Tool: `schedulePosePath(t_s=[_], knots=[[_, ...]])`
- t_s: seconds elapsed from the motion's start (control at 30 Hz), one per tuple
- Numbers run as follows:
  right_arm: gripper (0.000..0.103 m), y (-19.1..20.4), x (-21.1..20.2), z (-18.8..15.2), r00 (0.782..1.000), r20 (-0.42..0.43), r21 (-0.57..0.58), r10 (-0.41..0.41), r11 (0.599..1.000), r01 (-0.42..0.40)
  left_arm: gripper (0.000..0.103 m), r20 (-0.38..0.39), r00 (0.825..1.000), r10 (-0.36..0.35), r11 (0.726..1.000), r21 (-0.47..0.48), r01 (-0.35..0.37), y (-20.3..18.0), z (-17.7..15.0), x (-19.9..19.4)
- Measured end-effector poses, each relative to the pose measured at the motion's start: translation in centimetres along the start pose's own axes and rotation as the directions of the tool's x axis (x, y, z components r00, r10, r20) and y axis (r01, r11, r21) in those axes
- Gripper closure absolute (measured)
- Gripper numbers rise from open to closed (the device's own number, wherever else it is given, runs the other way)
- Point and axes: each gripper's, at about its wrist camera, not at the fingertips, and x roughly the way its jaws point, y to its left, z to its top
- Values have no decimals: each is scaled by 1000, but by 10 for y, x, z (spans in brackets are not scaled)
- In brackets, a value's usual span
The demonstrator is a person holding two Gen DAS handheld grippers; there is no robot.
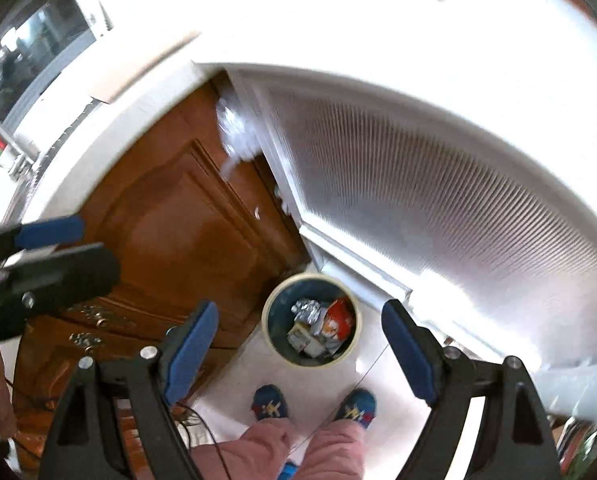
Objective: Collect trash
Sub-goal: 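Raise both tools back toward the tissue and yellow box on the countertop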
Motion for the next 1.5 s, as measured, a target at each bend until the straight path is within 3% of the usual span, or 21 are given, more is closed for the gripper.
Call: schedulePosePath(t_s=[0.33,0.67,0.93,1.07,1.27,1.5], knots=[[18,27,-87,38,982,173,-47,-74,995,84,7,159,987,10,997,74,-22,-8,38,-87],[18,36,-150,72,935,320,-38,-157,983,178,7,272,962,-11,993,118,-22,-8,79,-146],[18,35,-173,108,896,388,-25,-216,969,244,7,360,932,-36,985,169,-27,-13,117,-172],[18,31,-173,131,884,411,-31,-223,966,258,7,376,926,-30,984,175,-40,-16,140,-172],[19,2,-162,184,888,423,-66,-180,971,228,7,364,931,22,987,142,-79,-23,191,-152],[19,-56,-125,269,915,391,-163,-97,971,173,7,299,949,100,992,44,-118,-23,271,-97]])
